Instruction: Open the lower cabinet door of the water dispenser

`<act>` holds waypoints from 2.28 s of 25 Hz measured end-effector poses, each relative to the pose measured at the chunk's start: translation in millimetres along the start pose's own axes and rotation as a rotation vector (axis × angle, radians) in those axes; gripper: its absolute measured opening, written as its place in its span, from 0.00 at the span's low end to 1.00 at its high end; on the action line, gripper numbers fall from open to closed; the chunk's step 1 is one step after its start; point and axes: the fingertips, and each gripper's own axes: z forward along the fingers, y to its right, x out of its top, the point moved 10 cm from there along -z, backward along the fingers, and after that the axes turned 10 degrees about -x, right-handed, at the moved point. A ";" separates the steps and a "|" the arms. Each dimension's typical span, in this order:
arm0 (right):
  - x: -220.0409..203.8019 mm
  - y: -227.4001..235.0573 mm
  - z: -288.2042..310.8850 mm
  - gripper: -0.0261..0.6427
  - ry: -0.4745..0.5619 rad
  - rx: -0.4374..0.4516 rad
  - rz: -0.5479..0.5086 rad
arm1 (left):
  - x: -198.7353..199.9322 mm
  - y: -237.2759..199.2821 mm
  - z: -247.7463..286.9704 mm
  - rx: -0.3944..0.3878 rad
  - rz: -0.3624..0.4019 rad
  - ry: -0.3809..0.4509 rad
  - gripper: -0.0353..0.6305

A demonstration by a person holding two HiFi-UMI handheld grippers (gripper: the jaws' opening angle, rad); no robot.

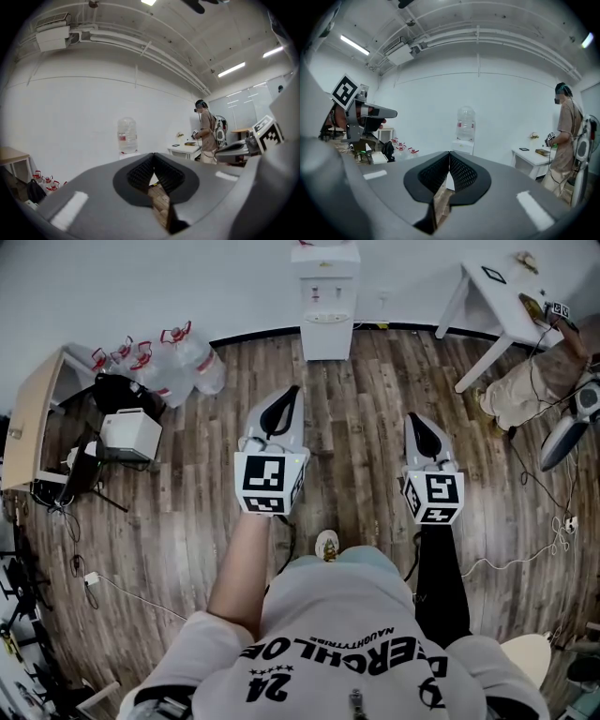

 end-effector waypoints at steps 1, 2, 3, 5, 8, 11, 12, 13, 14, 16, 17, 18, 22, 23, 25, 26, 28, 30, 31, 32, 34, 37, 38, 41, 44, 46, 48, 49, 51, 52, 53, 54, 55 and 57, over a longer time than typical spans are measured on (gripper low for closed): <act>0.8 -0.5 0.1 0.05 0.002 -0.001 0.000 | 0.2 -0.3 -0.2 0.000 0.002 0.000 0.13; 1.7 -0.9 0.1 0.05 0.003 -0.003 -0.004 | 0.6 -0.1 -0.3 -0.003 0.004 0.001 0.13; 2.2 -1.1 -0.1 0.05 0.001 -0.003 -0.007 | 0.9 0.4 -0.1 -0.009 0.004 0.002 0.13; 1.4 -1.4 -1.2 0.05 -0.007 -0.003 -0.011 | 0.5 2.0 0.5 -0.027 0.002 0.003 0.13; -0.2 -0.8 -3.5 0.05 -0.013 -0.004 -0.013 | -0.2 4.2 1.5 -0.040 0.000 0.002 0.13; 1.7 3.9 -1.1 0.11 -0.007 0.003 0.001 | 2.2 5.1 5.8 -0.046 0.002 0.005 0.13; 2.5 5.8 0.5 0.12 -0.005 0.003 0.005 | 2.9 5.0 7.7 -0.047 0.003 0.006 0.13; 2.8 7.5 2.3 0.14 -0.003 0.001 0.009 | 3.2 4.9 9.5 -0.048 0.004 0.007 0.13; 2.4 9.1 4.0 0.14 -0.003 0.001 0.011 | 3.0 4.9 11.2 -0.048 0.004 0.008 0.13; 0.3 11.7 7.5 0.15 -0.004 0.005 0.012 | 1.3 5.0 15.1 -0.047 0.005 0.006 0.13; -0.8 13.5 9.8 0.15 -0.005 0.008 0.010 | 0.7 4.9 17.8 -0.046 0.006 0.005 0.13; -1.5 15.9 12.9 0.16 -0.005 0.010 0.009 | 0.9 4.6 21.2 -0.045 0.007 0.005 0.13; 1.4 31.0 30.7 0.16 0.012 0.014 0.017 | 6.8 3.1 39.5 -0.036 0.023 0.016 0.13; 3.2 35.0 35.9 0.16 0.020 0.014 0.022 | 8.9 1.9 44.6 -0.034 0.026 0.020 0.13; 6.8 41.1 47.3 0.16 0.032 0.014 0.027 | 12.0 -2.3 55.0 -0.028 0.028 0.028 0.13; 8.0 43.7 53.8 0.16 0.036 0.017 0.028 | 12.9 -5.1 60.6 -0.024 0.025 0.030 0.13; 8.5 50.2 68.9 0.17 0.036 0.025 0.034 | 13.4 -9.8 73.9 -0.019 0.017 0.028 0.13; 7.8 58.7 85.6 0.17 0.032 0.030 0.039 | 12.5 -12.7 90.0 -0.020 0.011 0.026 0.13; 7.3 62.8 94.2 0.17 0.031 0.034 0.038 | 11.6 -14.3 98.5 -0.019 0.010 0.024 0.13; 6.6 66.6 102.7 0.17 0.030 0.039 0.037 | 10.4 -16.0 107.1 -0.018 0.009 0.022 0.13; 5.0 75.2 119.2 0.17 0.029 0.049 0.036 | 8.7 -19.4 124.9 -0.014 0.008 0.015 0.13; 5.5 91.8 146.5 0.17 0.030 0.050 0.039 | 10.2 -25.7 154.1 -0.016 0.010 0.010 0.13; 6.2 97.2 156.2 0.17 0.031 0.050 0.041 | 11.5 -28.3 163.8 -0.015 0.011 0.009 0.13; 5.5 111.5 184.4 0.17 0.029 0.056 0.051 | 13.2 -35.9 190.9 -0.008 0.010 0.003 0.13; 4.0 121.6 211.4 0.17 0.020 0.071 0.056 | 12.2 -44.2 215.8 -0.001 0.005 -0.007 0.13; 3.5 126.9 225.9 0.17 0.017 0.085 0.053 | 11.3 -48.4 229.1 0.003 0.003 -0.012 0.13; 4.4 133.3 239.6 0.17 0.017 0.097 0.049 | 12.1 -52.3 241.5 0.012 0.000 -0.011 0.13; 5.2 137.1 246.4 0.17 0.018 0.101 0.049 | 13.0 -54.1 248.0 0.015 -0.001 -0.011 0.13; 6.7 145.3 259.0 0.17 0.021 0.107 0.050 | 15.2 -57.1 260.9 0.020 -0.003 -0.011 0.13; 7.4 149.1 265.0 0.17 0.022 0.109 0.051 | 16.2 -58.6 267.0 0.022 -0.005 -0.011 0.13; 8.1 152.5 270.8 0.17 0.023 0.113 0.051 | 17.2 -60.2 272.7 0.024 -0.007 -0.010 0.13; 8.9 155.1 276.3 0.17 0.025 0.116 0.051 | 18.2 -62.0 277.8 0.028 -0.008 -0.007 0.13; 9.8 157.3 281.4 0.17 0.027 0.118 0.051 | 19.1 -64.0 282.3 0.032 -0.008 -0.005 0.13; 11.3 161.8 290.9 0.17 0.032 0.119 0.050 | 20.7 -67.7 290.7 0.038 -0.005 -0.002 0.13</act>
